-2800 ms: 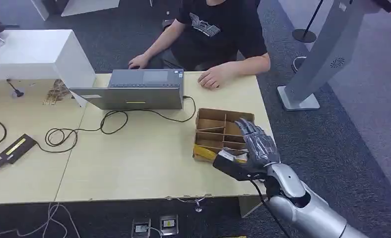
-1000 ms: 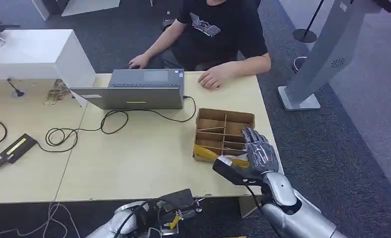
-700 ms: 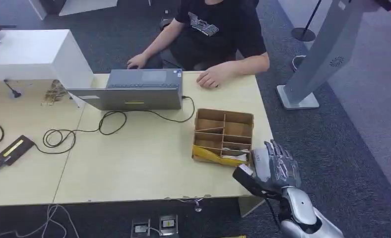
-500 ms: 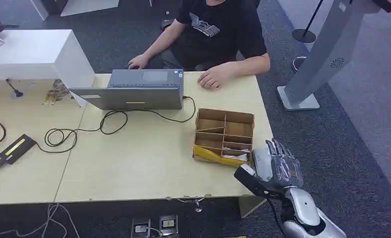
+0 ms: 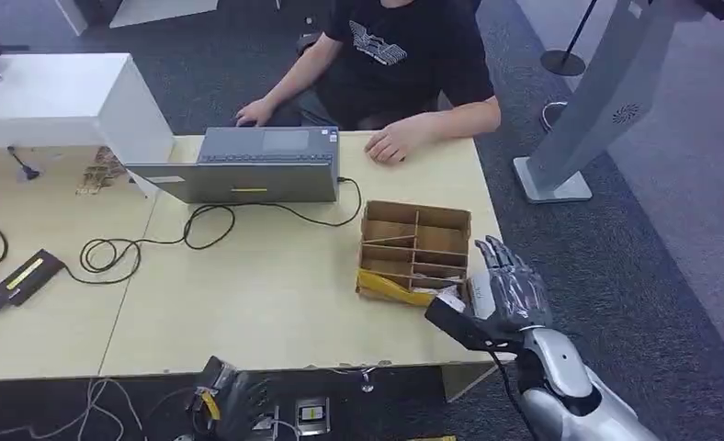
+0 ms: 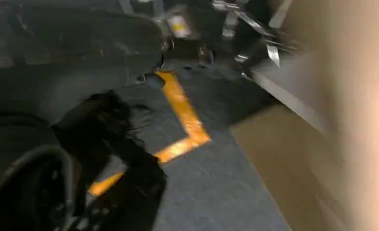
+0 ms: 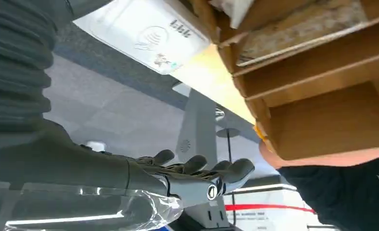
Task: Pass the card to the sensor for recognition and then transmit it.
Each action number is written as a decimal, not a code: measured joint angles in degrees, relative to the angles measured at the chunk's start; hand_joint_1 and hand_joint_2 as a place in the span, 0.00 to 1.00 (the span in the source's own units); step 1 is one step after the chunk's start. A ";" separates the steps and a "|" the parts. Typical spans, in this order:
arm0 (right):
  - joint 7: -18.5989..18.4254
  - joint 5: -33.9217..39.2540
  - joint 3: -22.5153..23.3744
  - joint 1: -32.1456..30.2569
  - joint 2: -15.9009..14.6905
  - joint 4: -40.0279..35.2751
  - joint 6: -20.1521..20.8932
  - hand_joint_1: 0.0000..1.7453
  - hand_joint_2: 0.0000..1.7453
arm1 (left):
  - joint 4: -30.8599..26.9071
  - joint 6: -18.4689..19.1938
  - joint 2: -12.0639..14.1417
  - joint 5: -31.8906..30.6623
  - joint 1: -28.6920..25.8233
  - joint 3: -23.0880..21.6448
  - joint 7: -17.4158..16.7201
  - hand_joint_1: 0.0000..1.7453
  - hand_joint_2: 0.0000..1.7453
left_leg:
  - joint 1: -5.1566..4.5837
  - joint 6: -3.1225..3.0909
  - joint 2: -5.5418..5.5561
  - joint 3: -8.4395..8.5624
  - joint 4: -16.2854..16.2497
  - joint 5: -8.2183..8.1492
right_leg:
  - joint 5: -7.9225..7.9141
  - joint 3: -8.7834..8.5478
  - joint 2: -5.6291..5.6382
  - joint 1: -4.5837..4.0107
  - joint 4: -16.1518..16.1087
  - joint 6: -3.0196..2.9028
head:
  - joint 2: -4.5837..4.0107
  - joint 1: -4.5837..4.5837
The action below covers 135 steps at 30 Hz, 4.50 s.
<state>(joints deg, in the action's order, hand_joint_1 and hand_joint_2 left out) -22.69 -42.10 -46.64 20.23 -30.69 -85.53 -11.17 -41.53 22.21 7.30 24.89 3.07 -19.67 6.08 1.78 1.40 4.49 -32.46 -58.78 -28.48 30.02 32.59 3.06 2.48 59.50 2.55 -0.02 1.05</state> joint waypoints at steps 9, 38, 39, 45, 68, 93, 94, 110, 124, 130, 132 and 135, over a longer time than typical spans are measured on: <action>1.33 1.97 -1.31 3.01 0.68 0.00 0.18 0.00 1.00 | 18.73 -3.41 -0.09 0.94 1.55 0.76 -0.11 0.00 0.00 | 0.01 0.01 0.03 -0.09 0.00 -0.01 | 0.02 0.15 -0.04 -0.01 -0.03 -0.02 | 0.00 -0.02; -0.72 5.09 -6.51 6.37 0.70 0.04 -1.22 0.00 1.00 | 30.52 -3.85 -0.61 -1.03 2.33 0.26 -3.06 0.00 0.00 | 0.02 0.01 0.01 -0.06 0.00 -0.01 | 0.01 0.14 -0.08 -0.01 -0.03 -0.01 | 0.00 -0.04; -0.78 5.14 -6.77 6.37 0.64 0.09 -1.27 0.00 1.00 | 30.62 -3.85 -0.63 -0.85 2.31 0.26 -3.06 0.00 0.00 | 0.02 0.01 0.01 -0.06 0.00 -0.01 | 0.01 0.14 -0.08 -0.01 -0.03 -0.01 | 0.00 -0.02; -1.11 5.36 -7.50 6.21 0.46 0.28 -1.40 0.00 1.00 | 31.00 -3.85 -0.70 -0.39 2.30 0.26 -3.06 0.00 0.00 | 0.01 0.01 0.00 -0.06 0.00 -0.01 | 0.01 0.14 -0.08 -0.01 -0.03 -0.01 | 0.00 -0.02; 0.31 5.64 -8.63 5.85 1.47 5.22 -2.86 0.00 1.00 | 31.26 -3.85 -2.08 -1.25 3.07 -0.72 -3.06 0.00 0.00 | 0.01 0.01 0.01 -0.06 0.00 -0.01 | 0.01 0.14 -0.10 -0.01 -0.03 -0.01 | 0.00 -0.04; 2.27 4.11 -8.55 5.85 3.65 7.85 -2.91 0.00 1.00 | 31.30 -3.85 -2.62 -1.42 3.44 -1.88 -3.65 0.00 0.00 | 0.01 0.01 0.01 -0.06 0.00 -0.01 | 0.01 0.14 -0.09 -0.01 -0.03 -0.01 | 0.00 -0.04; 2.36 4.02 -8.52 5.86 3.72 7.87 -2.91 0.00 1.00 | 31.30 -3.85 -2.62 -1.40 3.45 -1.99 -3.67 0.00 0.00 | 0.01 0.01 0.01 -0.06 0.00 -0.01 | 0.01 0.14 -0.09 -0.01 -0.03 -0.01 | 0.00 -0.02; 3.54 3.87 -8.52 5.86 4.59 8.96 -2.38 1.00 1.00 | 31.32 -3.85 -2.62 -1.38 3.46 -2.16 -3.87 0.00 0.00 | 0.01 0.01 0.01 -0.06 0.00 -0.01 | 0.01 0.13 -0.09 -0.01 -0.03 -0.01 | 0.00 -0.02; 3.96 4.07 -8.52 6.20 4.72 10.45 -2.16 1.00 1.00 | 31.32 -3.85 -2.58 -1.38 3.36 -2.19 -4.44 0.00 0.00 | 0.01 0.01 0.02 -0.05 0.00 -0.01 | 0.01 0.12 -0.09 -0.01 -0.03 -0.01 | 0.00 -0.02; 4.11 4.13 -8.52 6.34 4.92 10.82 -2.21 1.00 1.00 | 31.32 -3.85 -2.56 -1.40 3.33 -2.21 -4.48 0.00 0.00 | 0.01 0.01 0.02 -0.05 0.00 -0.01 | 0.01 0.12 -0.09 -0.01 -0.03 -0.01 | 0.00 -0.04; 4.13 4.42 -8.52 6.44 5.05 11.17 -2.40 1.00 1.00 | 31.32 -3.85 -2.56 -1.49 3.33 -2.38 -5.07 0.00 0.00 | 0.01 0.01 0.01 -0.04 0.00 -0.01 | 0.01 0.12 -0.09 -0.01 -0.03 -0.01 | 0.00 -0.02; 4.13 4.48 -8.52 6.47 5.12 11.37 -2.75 1.00 1.00 | 31.32 -3.85 -2.56 -1.51 3.33 -3.06 -5.33 0.00 0.00 | 0.01 0.01 0.01 -0.02 0.00 -0.01 | 0.01 0.10 -0.08 -0.01 -0.03 -0.01 | 0.00 -0.02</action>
<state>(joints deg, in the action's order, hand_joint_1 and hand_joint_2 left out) -18.56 -37.62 -55.17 26.70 -25.57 -74.16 -13.92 -10.21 18.36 4.74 23.39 6.40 -22.73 0.74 1.80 1.41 4.50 -32.48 -58.79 -28.49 30.03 32.69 2.97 2.47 59.47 2.54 -0.02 1.03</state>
